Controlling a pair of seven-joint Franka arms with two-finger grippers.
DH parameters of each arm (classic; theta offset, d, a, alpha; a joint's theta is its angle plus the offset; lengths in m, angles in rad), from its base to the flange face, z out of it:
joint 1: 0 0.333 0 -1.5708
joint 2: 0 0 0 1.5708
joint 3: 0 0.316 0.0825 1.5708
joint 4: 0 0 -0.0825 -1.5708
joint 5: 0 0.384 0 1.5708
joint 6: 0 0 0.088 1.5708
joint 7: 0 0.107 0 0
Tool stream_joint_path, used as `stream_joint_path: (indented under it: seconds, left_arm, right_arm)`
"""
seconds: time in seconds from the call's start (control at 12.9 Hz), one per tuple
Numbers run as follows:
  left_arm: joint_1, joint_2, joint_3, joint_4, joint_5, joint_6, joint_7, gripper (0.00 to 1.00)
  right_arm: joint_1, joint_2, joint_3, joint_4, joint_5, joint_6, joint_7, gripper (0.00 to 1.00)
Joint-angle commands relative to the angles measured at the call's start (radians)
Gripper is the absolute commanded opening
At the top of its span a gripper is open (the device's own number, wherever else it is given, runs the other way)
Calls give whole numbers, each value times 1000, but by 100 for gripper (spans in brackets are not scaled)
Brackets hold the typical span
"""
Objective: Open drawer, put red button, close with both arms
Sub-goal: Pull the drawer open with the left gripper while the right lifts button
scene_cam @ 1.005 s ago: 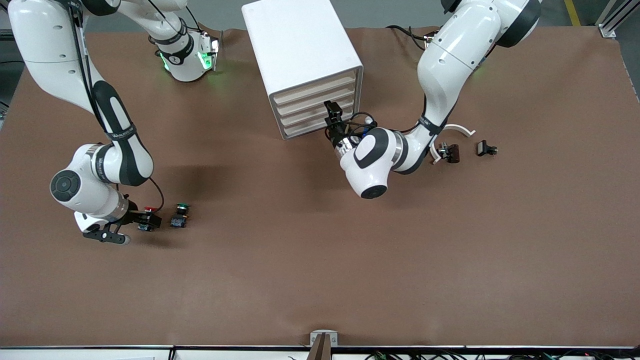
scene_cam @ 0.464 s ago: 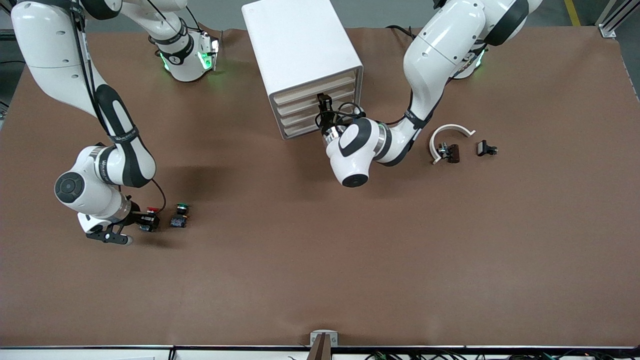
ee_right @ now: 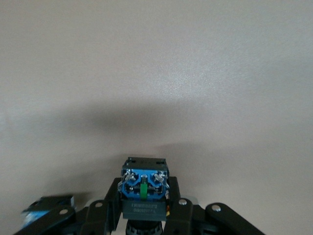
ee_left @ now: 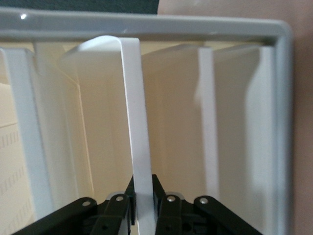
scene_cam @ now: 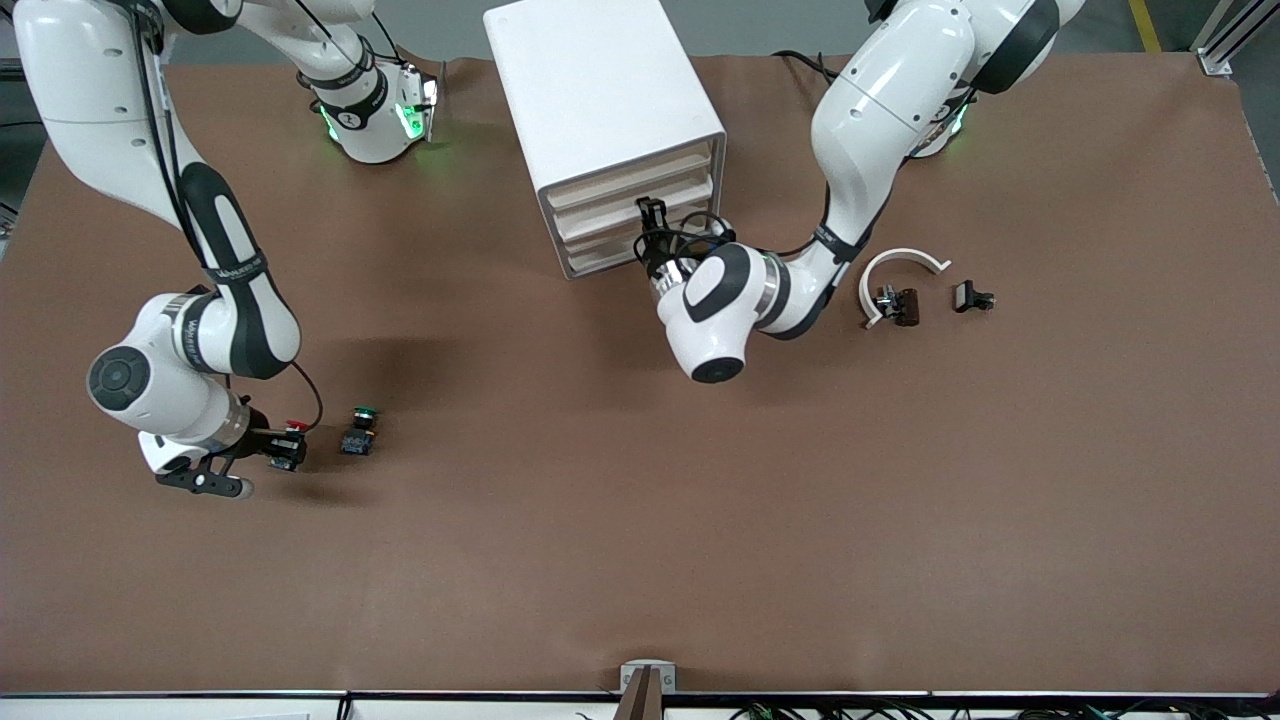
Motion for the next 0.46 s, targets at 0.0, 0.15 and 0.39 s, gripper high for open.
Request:
stream_joint_path:
  seconds: [0.0, 0.15, 0.39]
  left_arm:
    - [26, 40, 65, 87, 0, 34, 52, 0]
    - [67, 47, 66, 99, 3, 40, 136, 0]
    - [93, 44, 96, 122, 3, 53, 202, 0]
  right_arm:
    - [3, -102, 6, 26, 17, -174, 17, 0]
    - [29, -175, 10, 25, 17, -239, 120, 0]
    - [125, -280, 10, 25, 18, -378, 333, 0]
